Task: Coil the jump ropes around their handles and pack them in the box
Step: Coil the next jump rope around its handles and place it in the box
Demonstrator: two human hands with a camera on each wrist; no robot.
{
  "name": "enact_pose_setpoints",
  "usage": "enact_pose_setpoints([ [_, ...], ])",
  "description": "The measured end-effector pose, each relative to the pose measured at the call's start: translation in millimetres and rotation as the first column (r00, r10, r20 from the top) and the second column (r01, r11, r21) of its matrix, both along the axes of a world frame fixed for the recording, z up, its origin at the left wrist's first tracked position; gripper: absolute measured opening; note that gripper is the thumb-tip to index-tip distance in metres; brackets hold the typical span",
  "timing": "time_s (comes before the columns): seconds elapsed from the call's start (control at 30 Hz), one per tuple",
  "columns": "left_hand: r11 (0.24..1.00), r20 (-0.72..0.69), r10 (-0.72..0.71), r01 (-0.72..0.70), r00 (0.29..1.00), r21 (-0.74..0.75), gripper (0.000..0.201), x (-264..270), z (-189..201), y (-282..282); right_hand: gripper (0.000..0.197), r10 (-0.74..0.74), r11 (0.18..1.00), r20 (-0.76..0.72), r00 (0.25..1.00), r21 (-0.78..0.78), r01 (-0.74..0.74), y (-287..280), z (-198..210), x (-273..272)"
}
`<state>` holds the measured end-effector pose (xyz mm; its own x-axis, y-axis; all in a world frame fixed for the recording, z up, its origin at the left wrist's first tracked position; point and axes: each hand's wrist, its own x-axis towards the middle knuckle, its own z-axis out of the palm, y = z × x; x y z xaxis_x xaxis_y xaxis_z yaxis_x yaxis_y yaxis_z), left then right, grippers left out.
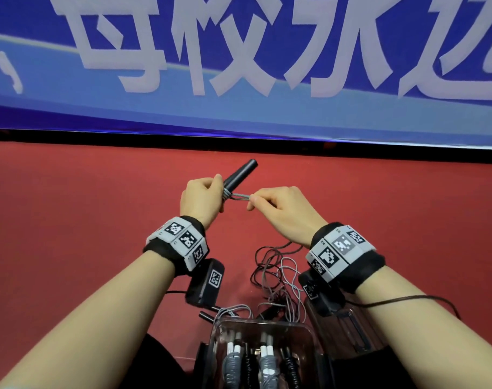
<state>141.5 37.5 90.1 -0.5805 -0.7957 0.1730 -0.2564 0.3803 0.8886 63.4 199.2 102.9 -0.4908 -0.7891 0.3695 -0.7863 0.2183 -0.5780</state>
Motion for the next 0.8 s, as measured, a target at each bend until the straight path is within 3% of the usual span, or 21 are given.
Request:
enact_pose_setpoints([
  [0.07,0.995,0.039,-0.007,0.011,0.999,-0.098,0.051,0.4,-1.8,-2.0,0.029,-0.035,0.999,0.0,0.999,-0.008,0.035,1.8,2.6,-2.1],
  [0.2,0.999,0.017,-0.034,0.035,0.999,-0.042,0.051,-3.1,-2.4,-7.2,0.027,-0.079,0.996,0.002,0.997,-0.032,0.079,2.3,5.0,-3.1],
  [0.33,0.975,0.213,-0.032,0.078,0.977,-0.21,0.05,-0.2,-6.4,-4.7,0.024,-0.034,0.998,-0.173,0.984,0.053,0.044,-1.9,3.6,8.7],
  [0.53,0.843,0.412,0.082,0.157,0.908,-0.515,0.046,1.2,-3.5,2.4,0.024,-0.104,0.993,-0.201,0.974,0.031,0.112,-0.9,6.7,5.4],
  [0.8,0.714,0.516,0.046,0.333,0.856,-0.616,0.034,3.2,-2.5,12.6,0.025,-0.125,0.992,-0.132,0.983,-0.02,0.123,0.1,11.1,-3.5],
])
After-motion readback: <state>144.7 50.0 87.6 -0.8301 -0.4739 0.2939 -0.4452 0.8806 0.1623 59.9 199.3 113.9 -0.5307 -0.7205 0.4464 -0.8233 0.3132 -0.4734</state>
